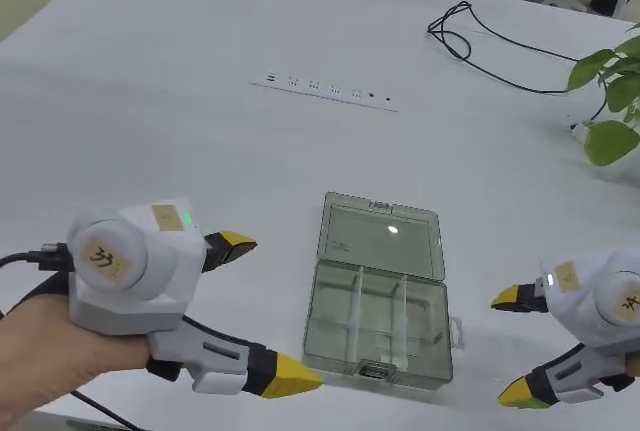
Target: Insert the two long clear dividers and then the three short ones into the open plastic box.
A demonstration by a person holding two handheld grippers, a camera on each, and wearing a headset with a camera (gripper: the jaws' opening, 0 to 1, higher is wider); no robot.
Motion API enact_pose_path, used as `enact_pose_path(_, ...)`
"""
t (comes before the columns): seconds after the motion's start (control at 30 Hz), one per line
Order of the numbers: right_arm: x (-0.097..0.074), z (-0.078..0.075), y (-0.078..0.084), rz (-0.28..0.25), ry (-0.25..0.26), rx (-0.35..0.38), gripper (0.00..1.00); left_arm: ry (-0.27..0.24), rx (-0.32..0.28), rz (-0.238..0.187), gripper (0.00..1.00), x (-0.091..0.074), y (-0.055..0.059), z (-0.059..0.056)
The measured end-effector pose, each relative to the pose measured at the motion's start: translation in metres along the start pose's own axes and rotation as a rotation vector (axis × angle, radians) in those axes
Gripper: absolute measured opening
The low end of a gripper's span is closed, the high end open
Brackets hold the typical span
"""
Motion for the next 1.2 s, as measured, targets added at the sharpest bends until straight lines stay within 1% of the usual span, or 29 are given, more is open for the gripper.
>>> enact_pose_path(0.03, 0.003, -0.001, 0.001, 0.005, -0.001, -0.005, 0.61, 0.0, 0.0, 0.0, 1.0, 0.0, 0.0, 0.0)
enact_pose_path(0.13, 0.012, -0.003, 0.008, 0.052, -0.004, -0.045, 0.59, 0.002, -0.003, 0.001, 1.0, 0.001, 0.001, 0.001)
enact_pose_path(0.2, 0.017, -0.004, 0.009, 0.055, -0.003, -0.05, 0.58, 0.004, -0.004, 0.003, 1.0, 0.001, 0.001, 0.002)
enact_pose_path(0.3, 0.021, -0.006, 0.01, 0.055, -0.014, -0.048, 0.53, 0.005, -0.006, 0.003, 1.0, 0.002, 0.001, 0.003)
enact_pose_path(0.37, 0.023, -0.006, 0.008, 0.06, -0.012, -0.065, 0.52, 0.004, -0.009, 0.003, 1.0, 0.002, 0.001, 0.004)
enact_pose_path(0.5, 0.029, -0.009, 0.01, 0.095, -0.013, -0.102, 0.48, 0.009, -0.011, 0.004, 1.0, 0.005, 0.0, 0.005)
enact_pose_path(0.57, 0.031, -0.01, 0.011, 0.102, -0.012, -0.108, 0.45, 0.008, -0.012, 0.005, 1.0, 0.006, 0.0, 0.006)
enact_pose_path(0.63, 0.032, -0.01, 0.011, 0.107, -0.01, -0.108, 0.44, 0.009, -0.015, 0.002, 1.0, 0.006, 0.0, 0.006)
enact_pose_path(0.73, 0.033, -0.01, 0.011, 0.12, 0.005, -0.133, 0.42, 0.011, -0.019, -0.003, 1.0, 0.007, -0.001, 0.007)
enact_pose_path(0.9, 0.032, -0.01, 0.01, 0.12, 0.013, -0.123, 0.41, 0.015, -0.021, -0.001, 1.0, 0.009, -0.001, 0.007)
enact_pose_path(1.0, 0.032, -0.009, 0.01, 0.117, 0.012, -0.136, 0.38, 0.016, -0.022, -0.002, 1.0, 0.01, 0.0, 0.007)
enact_pose_path(1.1, 0.032, -0.009, 0.01, 0.117, 0.014, -0.139, 0.33, 0.019, -0.019, 0.002, 1.0, 0.011, 0.0, 0.005)
enact_pose_path(1.2, 0.033, -0.009, 0.01, 0.123, 0.016, -0.14, 0.33, 0.02, -0.019, -0.001, 1.0, 0.011, 0.0, 0.005)
Point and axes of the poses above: the centre of the closed fingertips' face, and the gripper's own axes: x roughly forward along the fingers, z roughly to its left, y roughly out of its underside, the point moved 8 cm from there along -x, roughly backward along the fingers, and after that the axes turned 8 degrees about z, right-handed, at the moved point
